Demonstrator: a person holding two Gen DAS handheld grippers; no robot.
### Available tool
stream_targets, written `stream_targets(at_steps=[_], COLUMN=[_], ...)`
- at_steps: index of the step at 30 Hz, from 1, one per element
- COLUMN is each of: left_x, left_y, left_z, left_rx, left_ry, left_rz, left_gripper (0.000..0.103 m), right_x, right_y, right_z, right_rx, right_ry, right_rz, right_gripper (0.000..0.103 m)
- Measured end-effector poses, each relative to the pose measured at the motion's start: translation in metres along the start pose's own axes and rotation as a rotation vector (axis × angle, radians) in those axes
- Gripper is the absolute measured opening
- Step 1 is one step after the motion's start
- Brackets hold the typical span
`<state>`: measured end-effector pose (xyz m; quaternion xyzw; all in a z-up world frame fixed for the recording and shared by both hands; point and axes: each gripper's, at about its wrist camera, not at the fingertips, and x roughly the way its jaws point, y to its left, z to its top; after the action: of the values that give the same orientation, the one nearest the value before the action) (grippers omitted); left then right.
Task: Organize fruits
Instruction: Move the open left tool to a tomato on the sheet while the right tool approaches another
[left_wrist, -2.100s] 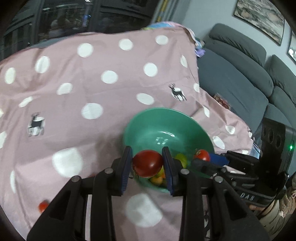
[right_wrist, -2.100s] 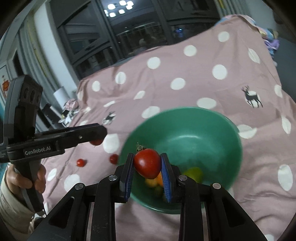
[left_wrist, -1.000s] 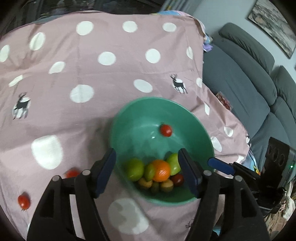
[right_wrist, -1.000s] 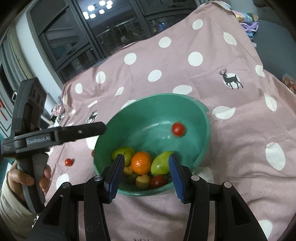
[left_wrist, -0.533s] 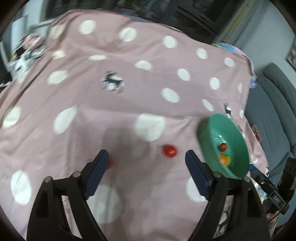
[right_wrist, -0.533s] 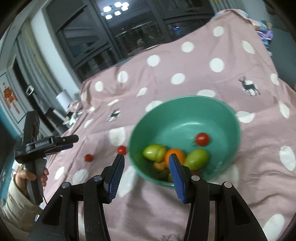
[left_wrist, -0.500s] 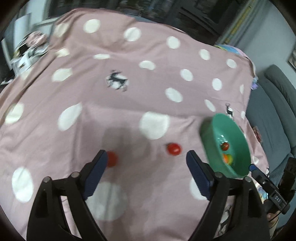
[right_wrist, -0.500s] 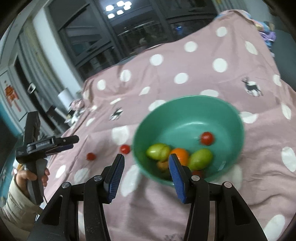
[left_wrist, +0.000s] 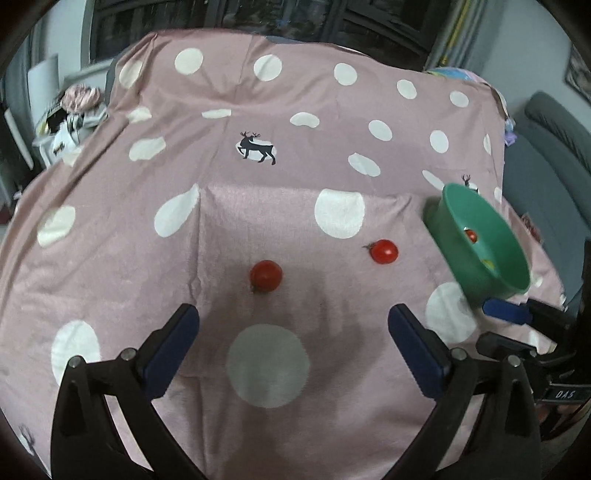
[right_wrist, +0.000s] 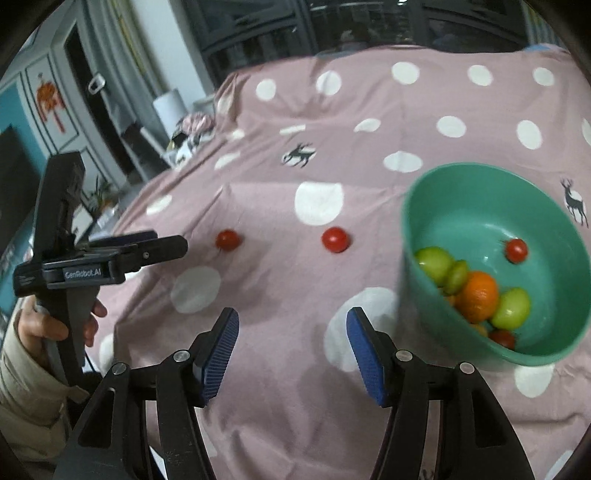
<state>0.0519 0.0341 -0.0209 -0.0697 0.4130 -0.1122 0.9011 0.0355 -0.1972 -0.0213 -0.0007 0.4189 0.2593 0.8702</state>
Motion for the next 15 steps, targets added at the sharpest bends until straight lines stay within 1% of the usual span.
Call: stream_targets(at_steps=[6, 10, 11, 15], left_x=[0.012, 0.019, 0.021, 0.035], left_y=[0.012, 0.013, 0.012, 0.007], left_z=[-0.003, 0.005, 0.008, 0.015], left_rx=[-0.009, -0.011, -0.006, 0.021], left_ry=[0.022, 0.033, 0.032, 0.053], left_rz=[-0.042, -0.116, -0.123, -0.101], left_gripper=[0.102, 0.102, 0.102, 0.102], right_x=[0.022, 0.036, 0.038, 0.054], right_y=[0.007, 0.009, 0.009, 0.009], right_z=[0.012, 0.024, 0.026, 0.038], right_rx=[-0.028, -0.046, -0.047, -0.061], right_ry=[0.045, 0.049, 0.049, 0.06], right_rz=[-0.032, -0.052, -0.056, -0.07], right_gripper=[0.061, 0.061, 0.061, 0.061])
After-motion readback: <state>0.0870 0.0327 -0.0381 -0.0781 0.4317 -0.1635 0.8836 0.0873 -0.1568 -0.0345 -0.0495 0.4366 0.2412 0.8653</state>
